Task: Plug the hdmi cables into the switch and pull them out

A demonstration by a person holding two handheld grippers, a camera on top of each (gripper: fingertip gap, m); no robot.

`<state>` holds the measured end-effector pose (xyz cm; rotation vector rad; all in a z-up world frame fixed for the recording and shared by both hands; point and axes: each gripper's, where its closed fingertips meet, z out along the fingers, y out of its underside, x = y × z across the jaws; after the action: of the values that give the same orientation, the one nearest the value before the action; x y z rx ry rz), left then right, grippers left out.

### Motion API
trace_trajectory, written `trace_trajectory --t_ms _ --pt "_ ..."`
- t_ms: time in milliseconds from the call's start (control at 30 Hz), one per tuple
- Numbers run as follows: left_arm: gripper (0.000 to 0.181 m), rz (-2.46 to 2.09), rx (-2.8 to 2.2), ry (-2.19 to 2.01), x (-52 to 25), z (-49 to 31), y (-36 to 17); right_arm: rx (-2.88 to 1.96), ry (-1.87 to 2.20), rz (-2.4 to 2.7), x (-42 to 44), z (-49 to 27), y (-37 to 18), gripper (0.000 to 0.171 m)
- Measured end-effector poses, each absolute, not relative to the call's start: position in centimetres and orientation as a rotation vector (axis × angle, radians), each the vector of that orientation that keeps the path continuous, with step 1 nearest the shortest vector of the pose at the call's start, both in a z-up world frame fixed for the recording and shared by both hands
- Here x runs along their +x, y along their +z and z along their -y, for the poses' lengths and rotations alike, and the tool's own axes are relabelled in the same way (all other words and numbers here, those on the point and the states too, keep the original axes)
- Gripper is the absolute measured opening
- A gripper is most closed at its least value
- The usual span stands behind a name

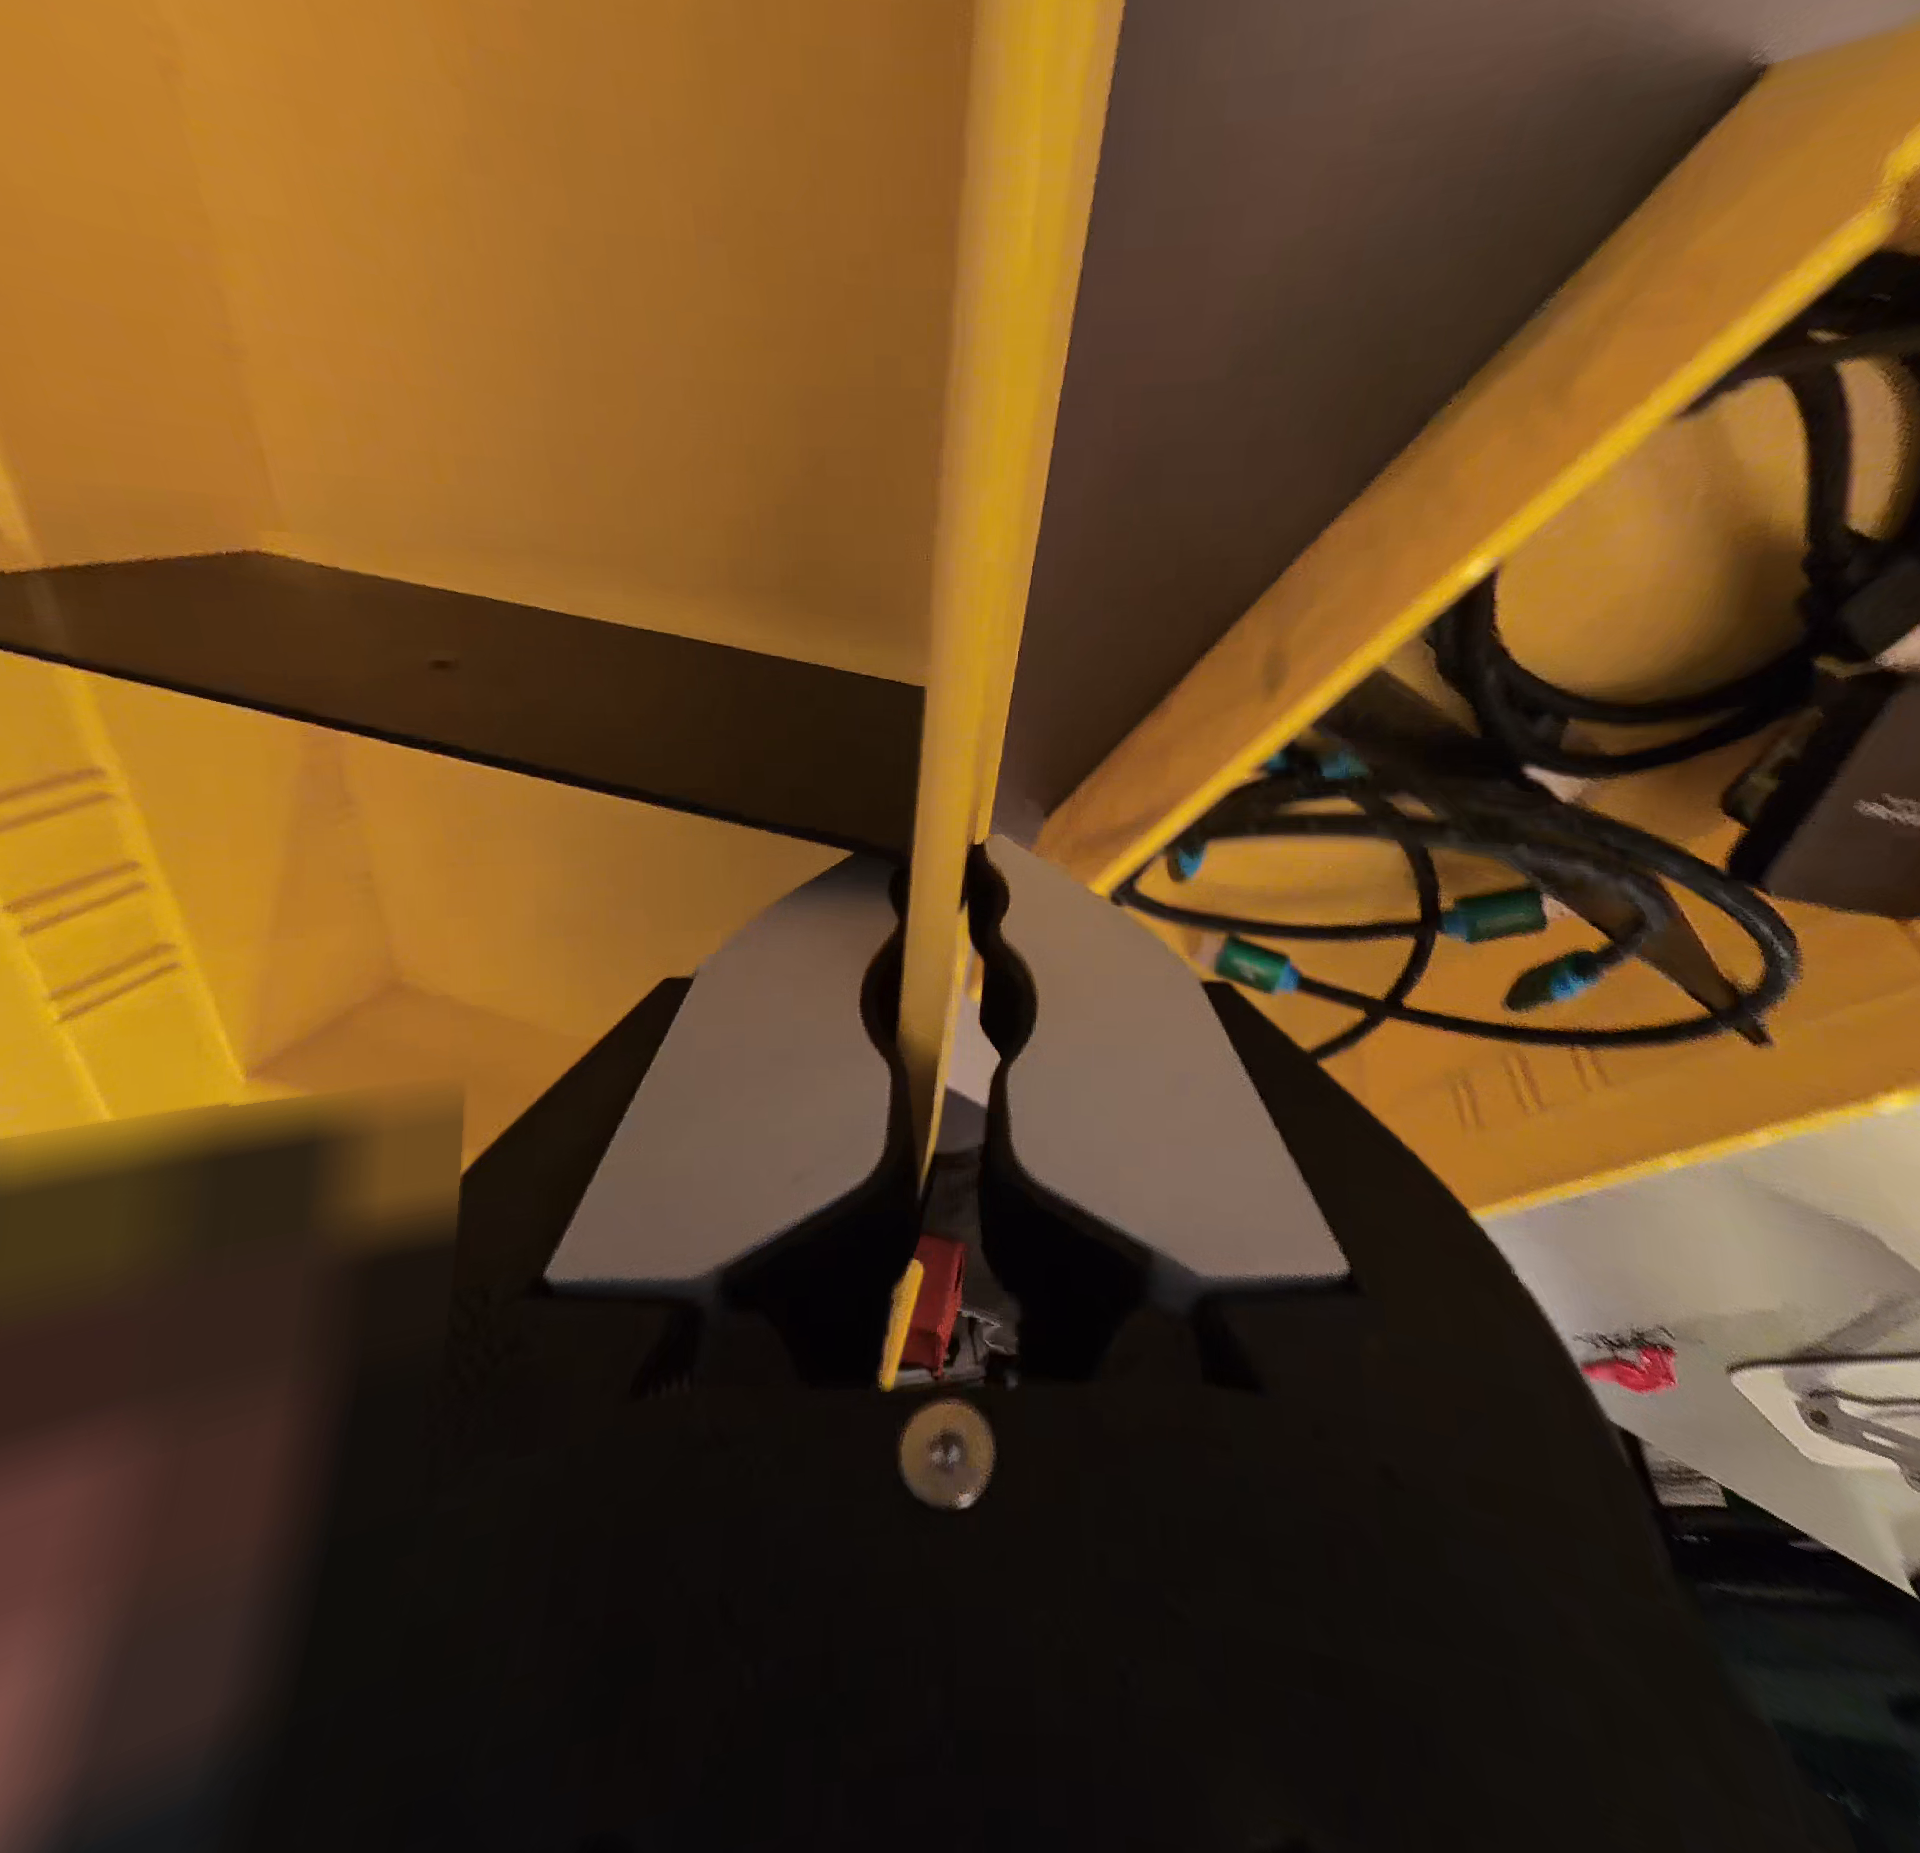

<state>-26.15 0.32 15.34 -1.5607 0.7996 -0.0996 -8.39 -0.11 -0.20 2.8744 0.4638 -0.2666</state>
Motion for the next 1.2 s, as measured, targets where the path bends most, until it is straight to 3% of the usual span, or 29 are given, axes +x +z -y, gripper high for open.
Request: trace_trajectory --t_ms 267,467,733,833,1000,1200 --pt "0.067 -0.845 -1.554 -0.129 -25.4 1.5 15.3 2.954 -0.423 -0.298 3.4 2.1 9.0 0.007" --pt "0.067 -1.021 -1.611 -0.077 -22.3 2.1 12.2 3.140 -0.449 0.067 18.8 5.7 10.1 0.012" --pt "0.064 -1.173 -1.679 -0.296 -16.7 2.0 8.4 3.168 -0.470 0.423 31.9 12.4 3.9 0.015" --pt "0.045 -1.215 -1.704 -0.495 -13.3 2.4 6.6 3.160 -0.493 0.490 34.5 14.2 0.6 0.014" --pt "0.057 -1.214 -1.791 -0.714 -9.4 2.3 3.1 3.131 -0.565 0.428 36.1 16.2 -4.8 0.021" --pt "0.056 -1.240 -2.084 -0.779 -5.8 -1.7 -2.8 3.151 -0.552 0.431 37.4 15.9 -9.0 0.019"
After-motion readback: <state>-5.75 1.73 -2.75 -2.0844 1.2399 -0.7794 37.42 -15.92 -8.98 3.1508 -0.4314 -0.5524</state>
